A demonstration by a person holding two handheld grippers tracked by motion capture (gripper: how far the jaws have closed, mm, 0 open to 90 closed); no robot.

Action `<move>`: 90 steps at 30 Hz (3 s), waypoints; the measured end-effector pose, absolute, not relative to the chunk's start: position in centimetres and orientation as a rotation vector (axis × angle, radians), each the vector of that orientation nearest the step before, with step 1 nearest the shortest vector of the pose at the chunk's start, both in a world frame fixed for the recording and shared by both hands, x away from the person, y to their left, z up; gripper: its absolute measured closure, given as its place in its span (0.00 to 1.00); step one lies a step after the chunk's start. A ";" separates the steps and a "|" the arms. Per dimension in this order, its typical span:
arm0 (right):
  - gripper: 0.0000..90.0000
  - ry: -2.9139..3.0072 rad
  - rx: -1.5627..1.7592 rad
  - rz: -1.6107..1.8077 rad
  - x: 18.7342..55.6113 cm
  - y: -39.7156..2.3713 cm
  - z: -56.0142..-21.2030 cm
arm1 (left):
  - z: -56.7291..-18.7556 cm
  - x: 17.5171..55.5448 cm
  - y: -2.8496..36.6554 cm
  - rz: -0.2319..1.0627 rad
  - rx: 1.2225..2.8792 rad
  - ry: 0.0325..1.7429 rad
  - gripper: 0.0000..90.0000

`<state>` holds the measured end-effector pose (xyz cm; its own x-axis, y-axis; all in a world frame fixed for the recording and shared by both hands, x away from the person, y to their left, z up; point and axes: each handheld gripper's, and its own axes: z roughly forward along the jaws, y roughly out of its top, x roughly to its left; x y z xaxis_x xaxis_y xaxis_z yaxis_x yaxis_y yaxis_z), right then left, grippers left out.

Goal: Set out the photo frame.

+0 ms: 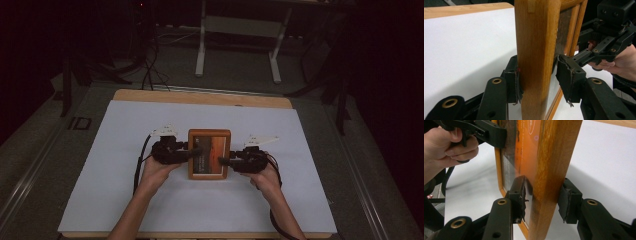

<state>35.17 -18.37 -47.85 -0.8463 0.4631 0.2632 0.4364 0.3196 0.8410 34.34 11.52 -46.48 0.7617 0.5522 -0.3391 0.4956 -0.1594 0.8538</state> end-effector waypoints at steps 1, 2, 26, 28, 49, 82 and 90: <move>0.68 2.530 0.867 1.600 35.2 -18.3 -47.9 | -46.5 34.4 11.6 0.061 1.801 0.815 0.63; 0.68 2.531 0.869 1.600 35.2 -18.3 -47.9 | -46.5 34.4 11.6 0.060 1.801 0.815 0.63; 0.68 2.506 0.885 1.616 35.1 -17.7 -48.6 | -47.0 34.8 12.2 0.057 1.802 0.793 0.63; 0.68 2.506 0.886 1.612 35.1 -17.7 -48.6 | -47.0 34.9 12.3 0.058 1.805 0.791 0.63; 0.68 2.507 0.895 1.598 35.4 -17.5 -49.7 | -48.1 35.5 12.5 0.039 1.821 0.783 0.63; 0.68 2.518 0.915 1.601 35.7 -17.6 -50.5 | -49.1 35.7 12.7 0.003 1.803 0.807 0.64; 0.68 2.518 0.916 1.613 35.7 -17.6 -50.6 | -49.2 35.7 12.6 0.010 1.801 0.814 0.64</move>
